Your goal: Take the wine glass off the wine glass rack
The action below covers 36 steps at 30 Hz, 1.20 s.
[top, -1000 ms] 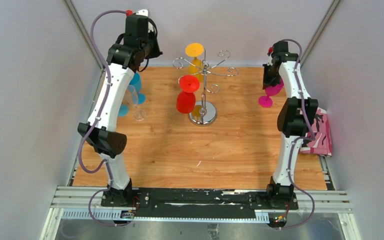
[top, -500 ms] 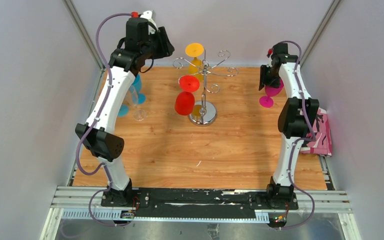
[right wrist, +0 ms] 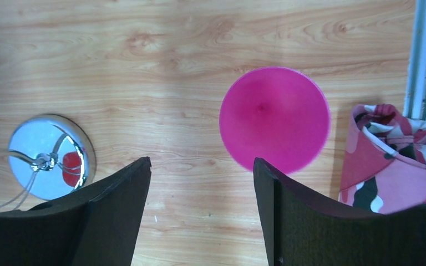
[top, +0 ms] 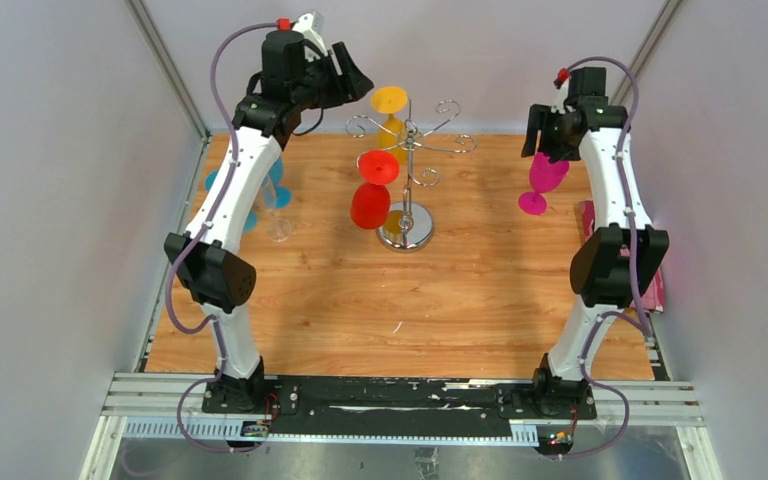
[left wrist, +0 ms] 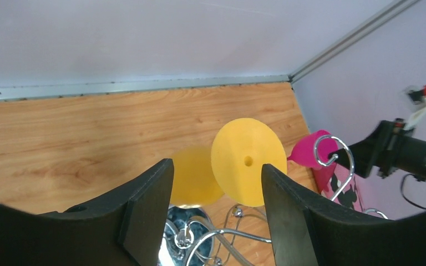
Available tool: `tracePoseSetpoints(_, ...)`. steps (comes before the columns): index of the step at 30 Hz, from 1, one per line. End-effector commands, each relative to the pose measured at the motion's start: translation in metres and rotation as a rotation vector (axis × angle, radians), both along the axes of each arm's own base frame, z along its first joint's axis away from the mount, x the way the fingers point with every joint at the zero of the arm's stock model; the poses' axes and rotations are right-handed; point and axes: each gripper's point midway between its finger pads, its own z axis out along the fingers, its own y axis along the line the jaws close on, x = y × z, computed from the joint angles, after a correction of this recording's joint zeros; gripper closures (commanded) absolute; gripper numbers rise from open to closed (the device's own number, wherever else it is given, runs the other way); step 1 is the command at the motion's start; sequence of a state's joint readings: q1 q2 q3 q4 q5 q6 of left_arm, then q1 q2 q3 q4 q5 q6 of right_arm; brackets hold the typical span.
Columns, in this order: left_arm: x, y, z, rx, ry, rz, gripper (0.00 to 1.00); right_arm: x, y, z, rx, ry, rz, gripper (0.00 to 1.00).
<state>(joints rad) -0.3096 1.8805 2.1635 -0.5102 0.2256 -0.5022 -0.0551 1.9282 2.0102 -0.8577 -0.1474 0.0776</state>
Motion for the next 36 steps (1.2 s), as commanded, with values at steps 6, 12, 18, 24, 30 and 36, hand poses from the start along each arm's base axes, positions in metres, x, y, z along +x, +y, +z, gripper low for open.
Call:
tracePoseSetpoints(6, 0.020, -0.015, -0.024, -0.039, 0.041, -0.051, 0.35, -0.018, 0.004, 0.065, 0.007, -0.172, -0.019, 0.27)
tracePoseSetpoints(12, 0.024, -0.033, -0.027, -0.119, 0.040, -0.124, 0.35, -0.026, 0.003, 0.085, 0.005, -0.248, -0.036, 0.26)
tracePoseSetpoints(18, 0.025, -0.038, -0.027, -0.147, 0.041, -0.146, 0.50, -0.028, 0.006, 0.093, 0.021, -0.283, -0.029, 0.26)
tracePoseSetpoints(24, 0.021, -0.037, -0.040, -0.128, 0.071, -0.154, 0.64, -0.031, 0.007, 0.105, 0.022, -0.318, -0.025, 0.26)
tracePoseSetpoints(30, 0.024, -0.016, -0.055, -0.050, 0.082, -0.043, 0.51, -0.034, 0.011, 0.108, 0.037, -0.338, -0.005, 0.26)
tracePoseSetpoints(36, 0.020, -0.016, -0.042, -0.064, 0.047, -0.052, 0.47, -0.035, 0.016, 0.114, 0.057, -0.363, 0.007, 0.27)
